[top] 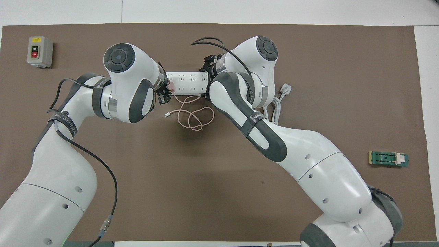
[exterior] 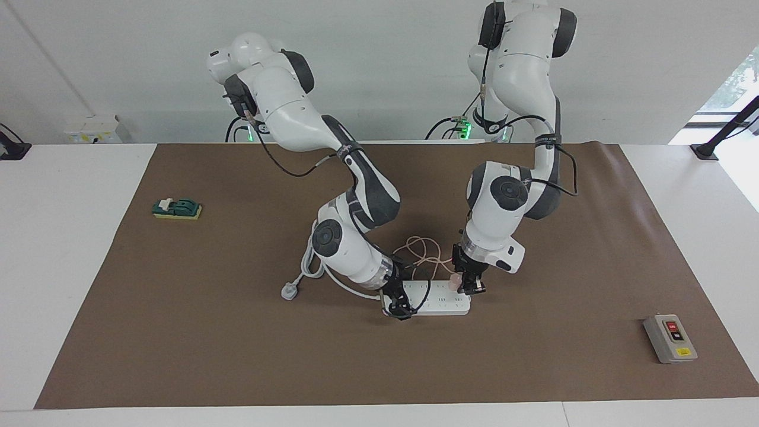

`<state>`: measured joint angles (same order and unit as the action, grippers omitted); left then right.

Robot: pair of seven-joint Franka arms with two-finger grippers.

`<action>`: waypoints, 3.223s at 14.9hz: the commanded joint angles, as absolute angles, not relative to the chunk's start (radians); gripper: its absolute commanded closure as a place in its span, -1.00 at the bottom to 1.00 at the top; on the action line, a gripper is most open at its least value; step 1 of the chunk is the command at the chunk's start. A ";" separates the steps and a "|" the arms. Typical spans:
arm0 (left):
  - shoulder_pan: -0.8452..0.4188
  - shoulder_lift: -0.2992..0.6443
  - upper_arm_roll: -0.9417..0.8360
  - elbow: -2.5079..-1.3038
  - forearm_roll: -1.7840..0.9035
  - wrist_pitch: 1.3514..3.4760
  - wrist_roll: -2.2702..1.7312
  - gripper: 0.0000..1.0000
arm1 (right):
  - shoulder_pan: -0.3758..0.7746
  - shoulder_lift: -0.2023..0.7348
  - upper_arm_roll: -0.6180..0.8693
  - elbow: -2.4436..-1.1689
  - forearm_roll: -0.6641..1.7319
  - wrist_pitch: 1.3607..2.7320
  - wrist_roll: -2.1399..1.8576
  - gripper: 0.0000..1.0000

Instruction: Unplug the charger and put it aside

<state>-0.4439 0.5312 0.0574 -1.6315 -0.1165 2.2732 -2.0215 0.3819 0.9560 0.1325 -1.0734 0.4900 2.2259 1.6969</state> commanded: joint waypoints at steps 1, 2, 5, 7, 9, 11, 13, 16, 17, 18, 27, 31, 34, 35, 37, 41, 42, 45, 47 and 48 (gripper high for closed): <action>-0.459 0.525 0.072 -1.664 -0.124 2.330 -2.026 1.00 | 0.382 0.945 0.133 -1.103 0.518 2.246 1.683 -1.00; -0.459 0.525 0.072 -1.664 -0.124 2.329 -2.026 1.00 | 0.382 0.945 0.133 -1.104 0.517 2.253 1.681 -1.00; -0.459 0.525 0.072 -1.664 -0.124 2.327 -2.026 1.00 | 0.382 0.942 0.133 -1.118 0.517 2.261 1.681 -1.00; -0.457 0.523 0.071 -1.658 -0.124 2.310 -2.025 1.00 | 0.382 0.940 0.133 -1.127 0.515 2.272 1.681 -1.00; -0.454 0.523 0.071 -1.652 -0.126 2.303 -2.025 1.00 | 0.382 0.939 0.133 -1.141 0.515 2.283 1.680 -1.00; -0.451 0.523 0.071 -1.628 -0.127 2.255 -2.023 1.00 | 0.382 0.937 0.133 -1.143 0.515 2.287 1.680 -1.00; -0.446 0.514 0.072 -1.617 -0.127 2.232 -2.022 1.00 | 0.382 0.937 0.133 -1.143 0.515 2.289 1.681 -1.00; -0.443 0.488 0.075 -1.620 -0.127 2.203 -2.019 1.00 | 0.385 0.937 0.133 -1.147 0.517 2.290 1.681 -1.00; -0.442 0.473 0.075 -1.620 -0.127 2.192 -2.016 1.00 | 0.385 0.937 0.133 -1.149 0.517 2.290 1.681 -1.00; -0.439 0.463 0.077 -1.621 -0.126 2.177 -2.016 1.00 | 0.385 0.937 0.133 -1.152 0.517 2.296 1.684 -1.00; -0.368 0.331 0.075 -1.647 -0.126 2.025 -1.879 1.00 | 0.385 0.936 0.133 -1.154 0.517 2.303 1.684 -1.00; -0.370 0.321 0.075 -1.683 -0.126 2.045 -1.872 1.00 | 0.385 0.936 0.133 -1.155 0.517 2.303 1.686 -0.97; -0.370 0.321 0.075 -1.690 -0.126 2.059 -1.870 1.00 | 0.385 0.936 0.133 -1.154 0.517 2.304 1.687 -0.97; -0.370 0.318 0.075 -1.695 -0.126 2.071 -1.870 1.00 | 0.385 0.936 0.133 -1.154 0.517 2.304 1.687 -0.97; -0.374 0.314 0.075 -1.716 -0.126 2.109 -1.862 1.00 | 0.385 0.936 0.133 -1.154 0.517 2.304 1.687 -0.97; -0.387 0.295 0.074 -1.802 -0.126 2.230 -1.865 1.00 | 0.385 0.936 0.133 -1.154 0.518 2.304 1.689 -0.97; -0.387 0.295 0.074 -1.815 -0.126 2.255 -1.865 0.52 | 0.385 0.936 0.133 -1.154 0.517 2.304 1.689 -0.98; -0.406 0.290 0.074 -1.838 -0.126 2.316 -1.876 -1.00 | 0.385 0.936 0.133 -1.154 0.517 2.306 1.689 -0.97; -0.414 0.311 0.072 -1.836 -0.126 2.376 -1.894 -1.00 | 0.385 0.936 0.133 -1.154 0.518 2.310 1.689 -0.97; -0.443 0.346 0.077 -1.823 -0.129 2.385 -1.908 -1.00 | 0.385 0.936 0.133 -1.154 0.518 2.310 1.689 -0.97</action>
<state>-0.4025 0.3373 0.0644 -1.7916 -0.1184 2.3275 -1.8855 0.3837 0.9557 0.1326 -1.1153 0.4901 2.2848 1.6971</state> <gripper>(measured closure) 0.374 0.013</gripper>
